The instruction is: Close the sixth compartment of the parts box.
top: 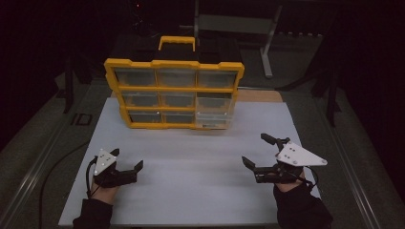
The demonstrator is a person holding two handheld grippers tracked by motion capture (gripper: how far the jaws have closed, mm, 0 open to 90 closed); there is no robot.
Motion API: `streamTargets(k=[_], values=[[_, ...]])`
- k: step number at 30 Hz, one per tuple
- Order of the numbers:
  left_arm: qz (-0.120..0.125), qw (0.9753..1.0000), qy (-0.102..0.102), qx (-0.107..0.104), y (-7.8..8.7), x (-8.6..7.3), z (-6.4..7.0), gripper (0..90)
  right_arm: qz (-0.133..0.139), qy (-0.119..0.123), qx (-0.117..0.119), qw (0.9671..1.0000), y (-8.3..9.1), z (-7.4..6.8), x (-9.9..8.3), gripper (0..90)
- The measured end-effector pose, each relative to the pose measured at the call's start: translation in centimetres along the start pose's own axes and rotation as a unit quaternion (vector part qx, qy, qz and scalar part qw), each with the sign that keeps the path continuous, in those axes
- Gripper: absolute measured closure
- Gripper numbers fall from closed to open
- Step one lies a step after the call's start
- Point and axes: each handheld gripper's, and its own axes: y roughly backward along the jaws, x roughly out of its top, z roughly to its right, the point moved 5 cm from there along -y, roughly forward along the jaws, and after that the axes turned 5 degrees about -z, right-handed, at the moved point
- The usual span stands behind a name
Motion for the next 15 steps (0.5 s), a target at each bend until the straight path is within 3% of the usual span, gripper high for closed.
streamTargets(k=[5, 10, 15], values=[[0.001, 1.0000, 0.001, 0.000, 0.0, 0.0, -0.1, 0.1, 0.007, 0.006, 0.011, 0.9999, -1.3, -0.4, 1.2, 8.9], [0.001, 1.0000, 0.000, 0.000, 0.1, 0.0, -0.1, 0.1, 0.006, 0.009, 0.004, 0.9999, -2.5, -0.8, 2.2, 8.8], [0.004, 1.0000, -0.002, 0.002, 0.2, 0.0, 0.0, 0.1, 0.007, 0.000, 0.007, 0.9999, -3.8, -0.9, 2.2, 8.8]])
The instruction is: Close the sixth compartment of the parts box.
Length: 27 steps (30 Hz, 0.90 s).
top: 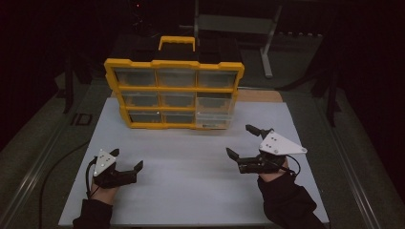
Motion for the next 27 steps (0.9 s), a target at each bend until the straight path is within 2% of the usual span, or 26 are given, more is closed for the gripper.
streamTargets(k=[9, 15, 19, 27], values=[[0.001, 1.0000, 0.004, 0.000, 0.0, -0.1, -0.1, 0.1, -0.021, -0.010, 0.001, 0.9997, -2.2, -0.3, -1.7, 8.9], [-0.001, 1.0000, -0.001, 0.000, -0.1, -0.1, 0.0, 0.1, -0.035, -0.011, -0.002, 0.9993, -3.4, -0.5, -2.7, 9.1], [-0.001, 1.0000, -0.001, -0.002, -0.1, -0.1, 0.0, 0.1, -0.038, -0.018, -0.002, 0.9991, -4.1, -0.6, -3.3, 13.7], [-0.003, 1.0000, 0.000, -0.004, -0.1, -0.2, 0.1, 0.1, -0.053, -0.012, -0.009, 0.9985, -5.5, -0.7, -4.3, 20.8]])
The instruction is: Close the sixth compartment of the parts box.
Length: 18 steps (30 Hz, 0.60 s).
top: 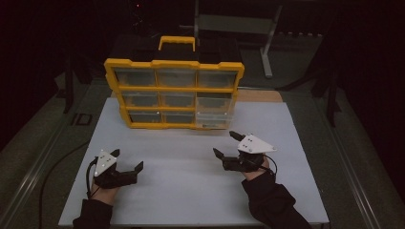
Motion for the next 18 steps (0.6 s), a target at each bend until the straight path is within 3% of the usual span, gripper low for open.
streamTargets(k=[6, 11, 18], values=[[0.000, 1.0000, 0.000, 0.000, 0.0, 0.0, 0.0, 0.1, -0.007, -0.007, -0.003, 0.9999, -0.6, 0.0, -0.5, 26.6], [0.000, 1.0000, -0.002, 0.002, 0.0, 0.0, 0.0, 0.1, -0.015, -0.009, -0.027, 0.9995, -1.0, 0.0, -0.6, 31.3], [0.000, 1.0000, -0.002, 0.002, 0.0, 0.0, 0.0, 0.1, -0.019, -0.024, -0.058, 0.9978, -1.3, 0.2, -0.5, 45.1]])
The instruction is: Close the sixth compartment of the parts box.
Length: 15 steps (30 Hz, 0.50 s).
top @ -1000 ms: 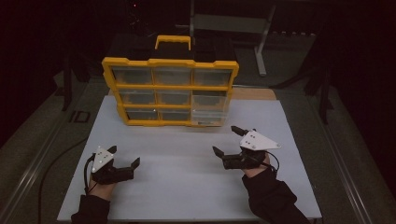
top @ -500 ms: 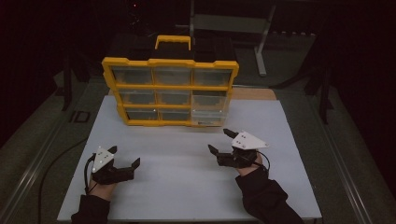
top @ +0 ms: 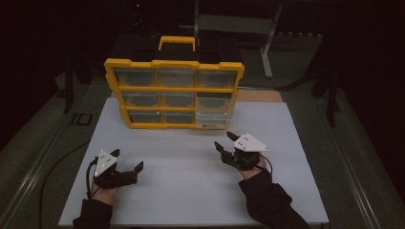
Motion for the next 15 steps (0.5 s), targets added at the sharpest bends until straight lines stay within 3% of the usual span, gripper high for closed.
streamTargets(k=[4, 13, 15], values=[[0.000, 1.0000, -0.001, 0.000, 0.01, 0.00, 0.01, 0.1, -0.001, -0.005, -0.019, 0.9998, -0.19, 0.05, 0.18, 54.1], [0.000, 1.0000, -0.001, -0.001, 0.01, 0.00, 0.01, 0.1, -0.009, -0.010, -0.024, 0.9996, -0.64, 0.04, 0.55, 74.7], [-0.001, 1.0000, -0.002, 0.000, -0.01, -0.02, 0.02, 0.1, -0.011, -0.011, -0.021, 0.9997, -0.71, 0.06, 0.61, 75.5]])
